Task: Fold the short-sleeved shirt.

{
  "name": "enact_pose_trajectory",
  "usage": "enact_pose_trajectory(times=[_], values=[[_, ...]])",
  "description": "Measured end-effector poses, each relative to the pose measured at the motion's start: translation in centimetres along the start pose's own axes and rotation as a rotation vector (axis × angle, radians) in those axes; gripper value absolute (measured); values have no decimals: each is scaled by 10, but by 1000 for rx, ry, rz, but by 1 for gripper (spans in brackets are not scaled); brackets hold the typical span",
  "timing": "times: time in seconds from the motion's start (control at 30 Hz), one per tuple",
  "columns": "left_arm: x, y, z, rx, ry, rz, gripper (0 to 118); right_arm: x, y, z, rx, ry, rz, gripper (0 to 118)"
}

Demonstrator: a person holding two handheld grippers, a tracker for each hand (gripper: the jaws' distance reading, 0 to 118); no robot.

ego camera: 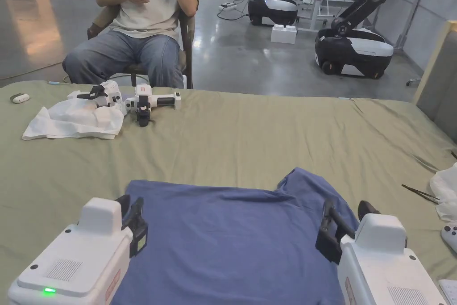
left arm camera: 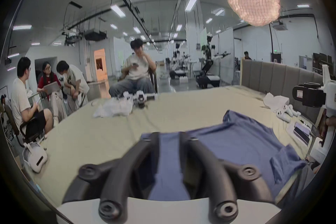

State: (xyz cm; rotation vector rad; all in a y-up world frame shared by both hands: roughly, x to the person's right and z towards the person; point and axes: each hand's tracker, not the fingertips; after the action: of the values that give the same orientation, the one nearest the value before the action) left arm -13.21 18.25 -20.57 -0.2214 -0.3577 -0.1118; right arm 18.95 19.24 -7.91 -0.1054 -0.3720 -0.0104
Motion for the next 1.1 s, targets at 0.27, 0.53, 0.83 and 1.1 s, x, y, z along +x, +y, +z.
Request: enact_pose_trajectory(times=[0.27, 0.53, 0.83, 1.1], values=[[7, 11, 8, 43, -8, 13, 0, -6, 14, 6, 60, -8, -10, 0], [-51, -25, 23, -188, 15, 77, 0, -1, 2, 4, 18, 8, 0, 0], [-111, -97, 54, -629, -47, 195, 33, -6, -22, -4, -95, 50, 22, 0], [-114, -146, 36, -814, 22, 240, 82, -7, -37, -6, -167, 68, 32, 0]])
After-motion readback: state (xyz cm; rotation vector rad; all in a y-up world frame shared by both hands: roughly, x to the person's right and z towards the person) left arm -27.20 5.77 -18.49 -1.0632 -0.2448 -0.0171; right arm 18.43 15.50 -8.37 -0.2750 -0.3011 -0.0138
